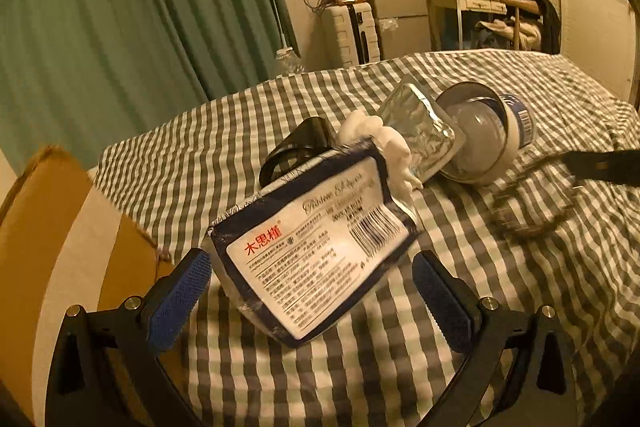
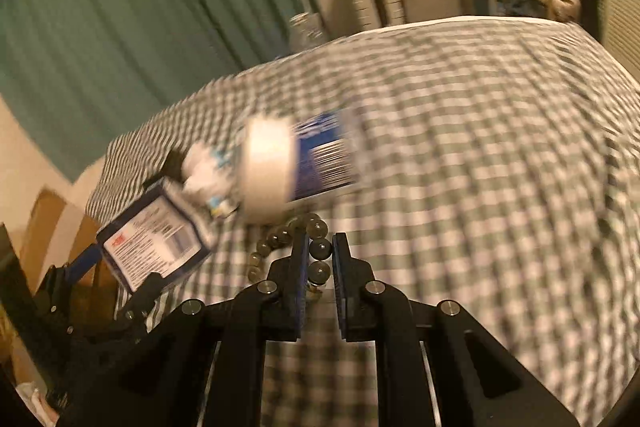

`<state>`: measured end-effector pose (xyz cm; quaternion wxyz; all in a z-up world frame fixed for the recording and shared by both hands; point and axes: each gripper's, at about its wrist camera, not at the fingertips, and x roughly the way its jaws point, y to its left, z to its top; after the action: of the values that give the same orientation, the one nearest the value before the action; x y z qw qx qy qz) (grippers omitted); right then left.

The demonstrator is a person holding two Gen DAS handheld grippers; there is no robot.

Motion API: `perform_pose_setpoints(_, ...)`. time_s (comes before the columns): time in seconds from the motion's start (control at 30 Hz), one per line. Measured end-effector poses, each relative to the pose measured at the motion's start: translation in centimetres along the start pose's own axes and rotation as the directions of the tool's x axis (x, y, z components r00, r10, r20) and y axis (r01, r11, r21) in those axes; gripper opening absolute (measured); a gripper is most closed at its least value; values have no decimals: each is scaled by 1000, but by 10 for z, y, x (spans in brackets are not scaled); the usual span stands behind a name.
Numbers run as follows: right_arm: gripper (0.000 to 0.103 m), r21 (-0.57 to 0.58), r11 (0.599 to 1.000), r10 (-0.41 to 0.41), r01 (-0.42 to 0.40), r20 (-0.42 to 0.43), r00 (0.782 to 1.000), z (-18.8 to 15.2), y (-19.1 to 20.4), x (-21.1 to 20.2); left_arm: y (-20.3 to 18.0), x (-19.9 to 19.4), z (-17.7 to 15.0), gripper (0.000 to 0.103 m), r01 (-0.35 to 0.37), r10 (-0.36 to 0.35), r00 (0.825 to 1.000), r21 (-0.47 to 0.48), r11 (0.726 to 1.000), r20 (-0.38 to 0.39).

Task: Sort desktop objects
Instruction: 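Grasp the Tissue Paper pack with the left tool while the right tool grasps the bead bracelet, then carry the tissue pack and bead bracelet to the cardboard box and open both tools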

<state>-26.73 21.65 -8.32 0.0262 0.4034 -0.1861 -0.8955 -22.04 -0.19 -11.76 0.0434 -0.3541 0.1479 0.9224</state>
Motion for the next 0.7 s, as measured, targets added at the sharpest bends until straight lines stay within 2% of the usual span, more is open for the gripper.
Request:
perform_pose_setpoints(0.13,11,61,998,-9,9,7,1000,-3,-23,-18,4,20,13,103,-53,54,997,9,999,-51)
perform_pose_setpoints(0.23,11,76,997,-14,14,4,1000,-7,-27,-22,16,29,18,103,-27,16,995,-109,994,-95)
perform_pose_setpoints(0.3,11,81,997,-6,6,-1,1000,-10,-27,-23,32,31,16,103,17,-44,994,-258,966,-96)
perform_pose_setpoints(0.37,11,78,997,-2,2,-5,1000,-12,-23,-17,42,38,13,103,63,-99,991,-341,938,-91)
perform_pose_setpoints(0.43,11,74,997,5,-4,-15,1000,-11,-20,-14,45,53,11,103,78,-125,987,-373,925,-105)
perform_pose_setpoints(0.5,11,66,998,9,-7,-28,1000,-11,-17,-11,45,77,6,103,82,-160,972,-391,917,-172)
perform_pose_setpoints(0.53,11,62,998,10,-8,-33,999,-12,-16,-9,47,83,3,103,90,-177,969,-418,904,-175)
perform_pose_setpoints(0.6,11,56,998,16,-14,-38,999,-13,-13,-7,51,79,1,103,130,-208,971,-463,877,-120)
perform_pose_setpoints(0.63,11,55,998,16,-14,-40,999,-14,-12,-6,52,77,0,99,166,-238,966,-470,867,-97)
perform_pose_setpoints(0.7,11,55,998,19,-16,-44,999,-15,-12,-5,51,68,-2,48,193,-251,965,-456,869,-69)
